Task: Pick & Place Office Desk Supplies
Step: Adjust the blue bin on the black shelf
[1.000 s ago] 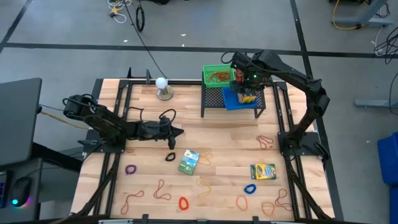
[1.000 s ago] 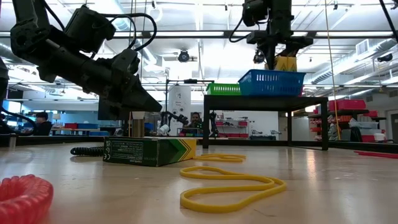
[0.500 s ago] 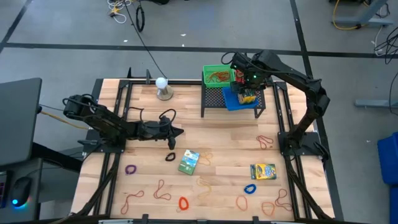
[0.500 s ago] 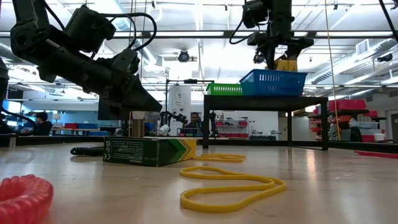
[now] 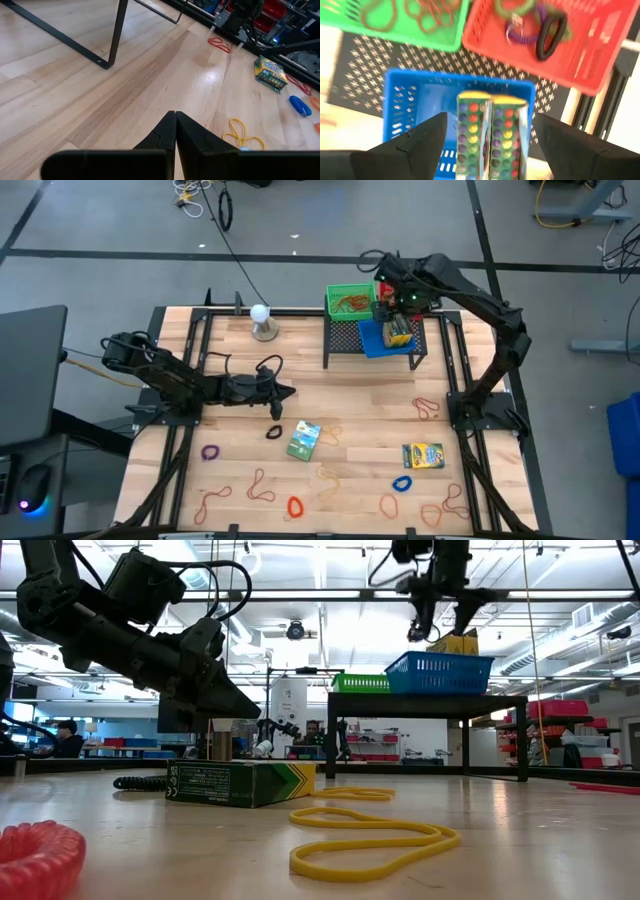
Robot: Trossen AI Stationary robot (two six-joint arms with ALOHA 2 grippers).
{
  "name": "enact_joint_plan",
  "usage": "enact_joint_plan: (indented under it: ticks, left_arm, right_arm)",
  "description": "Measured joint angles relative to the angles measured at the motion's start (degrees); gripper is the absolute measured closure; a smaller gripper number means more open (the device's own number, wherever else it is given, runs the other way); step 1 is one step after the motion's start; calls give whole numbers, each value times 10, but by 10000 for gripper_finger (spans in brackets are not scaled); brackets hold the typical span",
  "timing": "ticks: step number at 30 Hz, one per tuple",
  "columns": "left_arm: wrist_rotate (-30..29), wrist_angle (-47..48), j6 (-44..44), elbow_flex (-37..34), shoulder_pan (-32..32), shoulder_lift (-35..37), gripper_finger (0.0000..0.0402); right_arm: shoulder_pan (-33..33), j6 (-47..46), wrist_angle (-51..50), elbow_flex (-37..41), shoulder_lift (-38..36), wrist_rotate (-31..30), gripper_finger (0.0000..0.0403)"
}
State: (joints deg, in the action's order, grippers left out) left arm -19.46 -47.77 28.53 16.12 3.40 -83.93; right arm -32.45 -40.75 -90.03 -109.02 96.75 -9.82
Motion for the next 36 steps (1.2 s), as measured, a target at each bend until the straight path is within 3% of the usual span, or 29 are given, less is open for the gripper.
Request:
enact_joint_plan:
  ticks: [5,9,14,19,21,28,36]
  left_arm:
    - [0,0,-7,0,0,0,387]
    - [0,0,-7,0,0,0,387]
    - [0,0,-16,0,0,0,387]
    - [0,0,-25,0,0,0,387]
    - [0,2,-25,0,0,0,387]
    - [0,3,-26,0,0,0,387]
    - [0,4,-24,0,0,0,387]
  right_arm:
    - [9,37,1,-77,0,-6,99]
    - [49,98,1,-136,-2,2,139]
    - [166,212,2,-131,-13,6,246]
    - [275,313,0,-31,-29,8,367]
    - [301,343,0,25,-31,2,393]
    - [302,426,85,180,-29,-46,390]
    - [279,447,186,205,-29,-68,395]
